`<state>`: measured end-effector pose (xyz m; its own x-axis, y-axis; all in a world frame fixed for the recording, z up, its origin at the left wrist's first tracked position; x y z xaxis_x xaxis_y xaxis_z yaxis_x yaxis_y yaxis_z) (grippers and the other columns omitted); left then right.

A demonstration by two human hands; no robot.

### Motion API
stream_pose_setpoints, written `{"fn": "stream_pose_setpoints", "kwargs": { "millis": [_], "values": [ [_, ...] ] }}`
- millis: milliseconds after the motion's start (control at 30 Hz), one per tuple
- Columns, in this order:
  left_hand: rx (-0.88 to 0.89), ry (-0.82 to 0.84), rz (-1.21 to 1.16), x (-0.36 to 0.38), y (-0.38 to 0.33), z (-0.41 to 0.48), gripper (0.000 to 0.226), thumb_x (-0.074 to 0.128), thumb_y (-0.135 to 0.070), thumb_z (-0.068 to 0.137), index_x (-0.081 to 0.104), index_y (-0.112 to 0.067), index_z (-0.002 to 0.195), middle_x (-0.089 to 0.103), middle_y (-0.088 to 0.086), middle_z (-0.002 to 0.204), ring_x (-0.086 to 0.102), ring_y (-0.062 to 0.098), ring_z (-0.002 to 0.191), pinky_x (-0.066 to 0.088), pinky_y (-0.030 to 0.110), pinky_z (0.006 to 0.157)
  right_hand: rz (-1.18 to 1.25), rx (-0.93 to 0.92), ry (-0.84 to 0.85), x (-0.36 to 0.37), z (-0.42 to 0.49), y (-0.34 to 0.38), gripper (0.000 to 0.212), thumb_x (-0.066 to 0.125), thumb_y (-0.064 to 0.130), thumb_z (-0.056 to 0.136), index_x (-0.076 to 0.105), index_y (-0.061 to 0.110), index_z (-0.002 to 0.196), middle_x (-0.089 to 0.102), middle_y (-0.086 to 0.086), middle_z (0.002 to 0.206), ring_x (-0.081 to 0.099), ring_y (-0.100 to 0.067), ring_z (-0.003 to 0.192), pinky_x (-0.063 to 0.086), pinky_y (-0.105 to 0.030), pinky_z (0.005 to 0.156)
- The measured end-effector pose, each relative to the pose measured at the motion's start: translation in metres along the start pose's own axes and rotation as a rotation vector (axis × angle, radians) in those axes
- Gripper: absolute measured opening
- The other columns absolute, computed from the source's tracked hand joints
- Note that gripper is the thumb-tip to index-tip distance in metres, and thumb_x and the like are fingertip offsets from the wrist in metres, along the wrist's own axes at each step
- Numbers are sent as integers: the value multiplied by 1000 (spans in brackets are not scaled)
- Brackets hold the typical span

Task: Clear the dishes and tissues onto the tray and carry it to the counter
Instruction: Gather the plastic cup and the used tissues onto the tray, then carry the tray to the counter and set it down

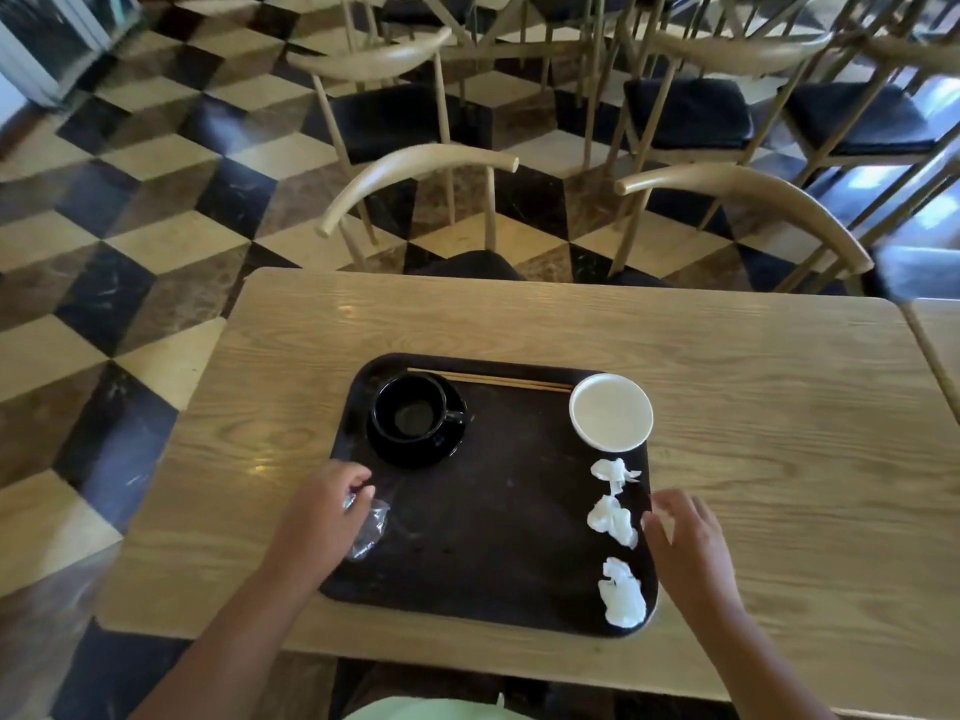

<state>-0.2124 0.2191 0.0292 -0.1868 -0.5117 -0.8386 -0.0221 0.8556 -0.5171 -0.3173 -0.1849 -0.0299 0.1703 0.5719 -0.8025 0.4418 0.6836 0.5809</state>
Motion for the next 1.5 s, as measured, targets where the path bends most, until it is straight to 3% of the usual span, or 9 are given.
{"fn": "stream_pose_setpoints", "kwargs": {
  "millis": [100,200,433,500,633,700,933,1133,1500],
  "values": [
    [-124,-35,69,-9,40,24,28,68,-16,89,68,-8,115,67,9,112,63,29,106,50,42,91,-3,108,-31,4,6,-7,24,67,14,88,63,12,112,60,-11,111,56,-33,102,48,-44,87],
    [-200,-9,57,-7,67,43,38,67,-20,90,62,-8,126,61,14,123,60,32,114,49,46,96,27,247,2,12,14,-10,27,63,19,90,59,14,116,57,-11,115,60,-30,94,46,-38,77],
    [-372,52,-153,19,94,79,42,67,-24,91,58,-9,130,70,15,113,66,25,97,46,35,82,-11,341,78,36,39,-1,13,57,28,93,53,17,99,66,-4,90,58,-29,82,40,-37,68],
    [-348,54,-161,29,94,86,37,65,-23,93,61,-6,125,71,15,107,68,29,99,46,34,77,-50,333,50,42,44,-3,14,55,30,95,53,16,98,65,-5,85,55,-29,75,40,-37,64],
    [-221,-2,-53,40,93,89,13,59,-26,96,62,-13,95,65,-1,71,62,15,63,41,28,54,-132,327,-38,46,43,-2,12,55,25,96,51,14,93,59,-4,72,51,-29,63,37,-36,57],
    [-209,-30,-44,49,97,93,19,59,-29,95,54,-17,82,59,-2,62,57,15,56,42,32,50,-181,312,-95,52,43,-5,15,56,25,96,48,13,90,57,-3,72,51,-30,61,38,-35,56],
    [-180,-116,-64,55,98,90,28,55,-33,97,51,-13,77,55,5,60,54,25,54,46,44,52,-184,282,-166,55,42,-3,19,59,25,95,48,10,92,56,-4,77,52,-33,65,37,-36,58],
    [-168,-124,-129,43,91,86,32,57,-22,97,50,-6,70,52,11,53,50,31,50,33,30,47,-119,302,-156,51,41,7,19,61,22,94,49,9,86,53,-2,73,56,-37,68,35,-37,62],
    [-78,-205,-171,-20,46,85,29,59,-25,96,52,-17,69,54,3,56,53,19,52,40,17,53,-109,263,-221,-28,36,56,19,62,24,94,53,9,87,52,-4,69,46,-29,66,35,-38,65]
  ]
}}
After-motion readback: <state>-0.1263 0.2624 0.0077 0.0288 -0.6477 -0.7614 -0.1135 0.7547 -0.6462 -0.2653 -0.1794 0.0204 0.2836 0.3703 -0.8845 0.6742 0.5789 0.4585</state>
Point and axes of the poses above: each hand's wrist, its own z-axis towards the middle knuckle, its own x-axis out of the palm, y = z × x, the point moved 3 cm from there along z, towards the middle knuckle
